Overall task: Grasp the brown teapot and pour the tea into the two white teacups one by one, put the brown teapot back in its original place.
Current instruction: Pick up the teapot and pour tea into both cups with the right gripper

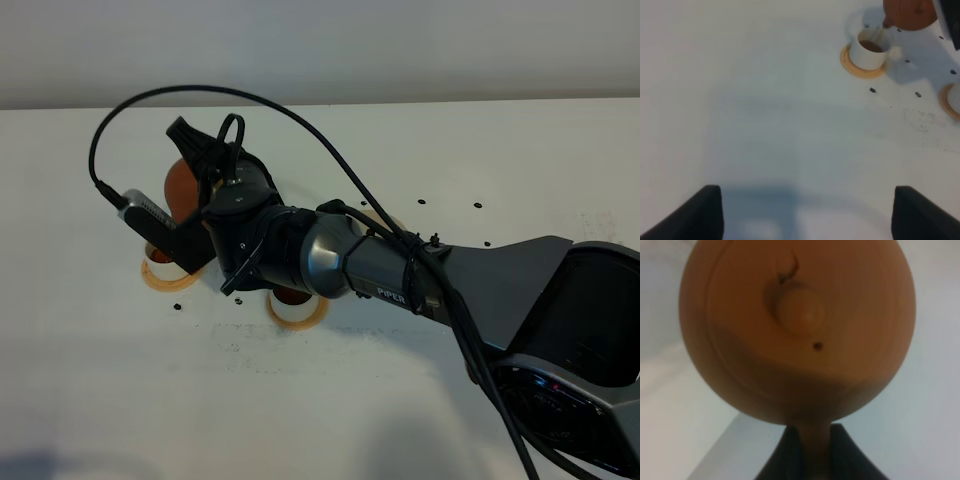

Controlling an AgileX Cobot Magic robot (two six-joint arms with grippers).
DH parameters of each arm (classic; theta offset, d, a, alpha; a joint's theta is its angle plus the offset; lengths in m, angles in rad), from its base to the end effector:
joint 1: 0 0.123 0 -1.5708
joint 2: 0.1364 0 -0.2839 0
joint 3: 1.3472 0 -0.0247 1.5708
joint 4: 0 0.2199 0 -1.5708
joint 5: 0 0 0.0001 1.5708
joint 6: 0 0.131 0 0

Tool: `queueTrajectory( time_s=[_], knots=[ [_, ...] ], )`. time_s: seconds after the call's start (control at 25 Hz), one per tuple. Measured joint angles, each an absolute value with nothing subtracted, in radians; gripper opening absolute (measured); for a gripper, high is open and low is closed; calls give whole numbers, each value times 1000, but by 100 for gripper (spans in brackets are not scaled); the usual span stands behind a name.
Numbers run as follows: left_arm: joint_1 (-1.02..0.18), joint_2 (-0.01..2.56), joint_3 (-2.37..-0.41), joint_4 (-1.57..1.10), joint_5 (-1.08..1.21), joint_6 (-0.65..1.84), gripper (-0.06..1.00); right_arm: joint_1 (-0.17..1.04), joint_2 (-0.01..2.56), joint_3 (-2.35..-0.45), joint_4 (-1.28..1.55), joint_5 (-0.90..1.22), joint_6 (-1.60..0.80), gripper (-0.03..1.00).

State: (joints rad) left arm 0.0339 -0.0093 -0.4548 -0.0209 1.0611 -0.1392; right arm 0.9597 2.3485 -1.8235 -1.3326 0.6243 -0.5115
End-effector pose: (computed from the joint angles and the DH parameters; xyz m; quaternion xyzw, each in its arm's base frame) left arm 0.0071 -0.0022 0.2312 -0.0743 0.8593 -0.0371 0.5047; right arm 0.3611 0.3856 0.1640 -0.8030 0.2994 -0.4200 0.2986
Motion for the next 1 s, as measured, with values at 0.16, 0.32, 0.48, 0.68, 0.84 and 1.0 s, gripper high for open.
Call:
queueTrajectory(
  time_s=[0.16,0.32,0.48,0.68,0.84,1.0],
  knots=[
    [34,-9,-455,-21,1061,-139,68,960,2348,-1816,-1339,622,-507,10],
    [34,-9,-455,-21,1061,-139,68,960,2348,-1812,-1354,623,-505,10],
    [34,-9,-455,-21,1061,-139,68,960,2348,-1812,-1376,623,-505,10],
    [34,-9,-455,-21,1061,-139,68,960,2348,-1812,-1390,623,-504,10],
    [34,-9,-455,-21,1061,-139,68,960,2348,-1812,-1417,623,-495,10],
    [34,-9,-455,-21,1061,-139,68,960,2348,-1812,-1436,624,-491,10]
  ],
)
